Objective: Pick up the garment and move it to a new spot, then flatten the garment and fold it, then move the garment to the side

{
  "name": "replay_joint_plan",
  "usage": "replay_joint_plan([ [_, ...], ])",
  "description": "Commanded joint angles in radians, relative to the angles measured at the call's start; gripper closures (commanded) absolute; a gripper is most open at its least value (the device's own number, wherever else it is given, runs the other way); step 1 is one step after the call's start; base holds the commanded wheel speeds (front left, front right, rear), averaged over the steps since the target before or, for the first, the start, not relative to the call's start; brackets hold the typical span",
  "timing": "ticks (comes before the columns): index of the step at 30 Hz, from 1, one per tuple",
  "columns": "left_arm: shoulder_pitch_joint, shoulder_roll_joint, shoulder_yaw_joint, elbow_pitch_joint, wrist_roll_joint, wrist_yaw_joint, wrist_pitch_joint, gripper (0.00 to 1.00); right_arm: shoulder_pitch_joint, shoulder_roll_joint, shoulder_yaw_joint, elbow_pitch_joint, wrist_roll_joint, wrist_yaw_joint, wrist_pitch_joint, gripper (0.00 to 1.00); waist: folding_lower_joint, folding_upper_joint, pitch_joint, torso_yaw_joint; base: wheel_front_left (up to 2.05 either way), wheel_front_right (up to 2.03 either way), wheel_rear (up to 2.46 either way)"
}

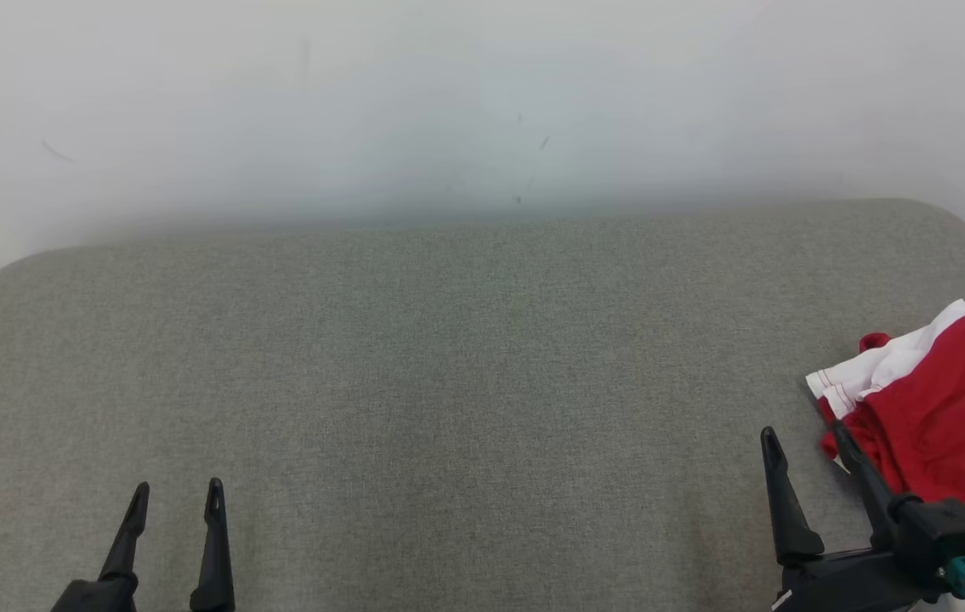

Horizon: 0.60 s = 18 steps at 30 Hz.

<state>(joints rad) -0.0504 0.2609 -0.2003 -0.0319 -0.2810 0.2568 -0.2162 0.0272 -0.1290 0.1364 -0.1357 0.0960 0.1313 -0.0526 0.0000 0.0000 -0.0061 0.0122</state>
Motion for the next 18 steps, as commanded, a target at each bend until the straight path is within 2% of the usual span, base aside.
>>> replay_joint_plan([
  [1,0.006,0.007,0.001,0.004,-0.009,0.002,0.001,0.00,0.004,0.001,0.003,-0.006,-0.003,-0.001,-0.001,0.00,0.0000,0.0000,0.001,0.000,0.00,0.00,0.00],
  [12,0.001,0.012,-0.006,0.009,-0.017,0.003,0.007,0.00,0.000,-0.002,0.006,-0.013,0.004,-0.001,0.003,0.00,0.0000,0.0000,0.003,0.003,0.00,0.00,0.00],
  [13,-0.001,0.005,-0.006,0.005,-0.008,0.001,0.008,1.00,0.001,-0.001,0.004,-0.010,0.002,0.000,0.001,1.00,0.0000,0.0000,0.003,0.003,0.00,0.00,0.00],
  [15,0.006,-0.002,-0.009,0.017,-0.009,0.001,0.009,1.00,0.007,0.001,0.005,0.006,0.003,0.000,0.000,1.00,0.0000,0.0000,0.004,0.003,0.00,0.00,0.00],
  [18,0.006,-0.011,-0.015,0.014,-0.065,-0.006,0.008,1.00,0.008,0.000,-0.010,0.013,0.071,0.000,0.007,1.00,0.0000,0.0000,0.004,0.003,0.00,0.00,0.00],
])
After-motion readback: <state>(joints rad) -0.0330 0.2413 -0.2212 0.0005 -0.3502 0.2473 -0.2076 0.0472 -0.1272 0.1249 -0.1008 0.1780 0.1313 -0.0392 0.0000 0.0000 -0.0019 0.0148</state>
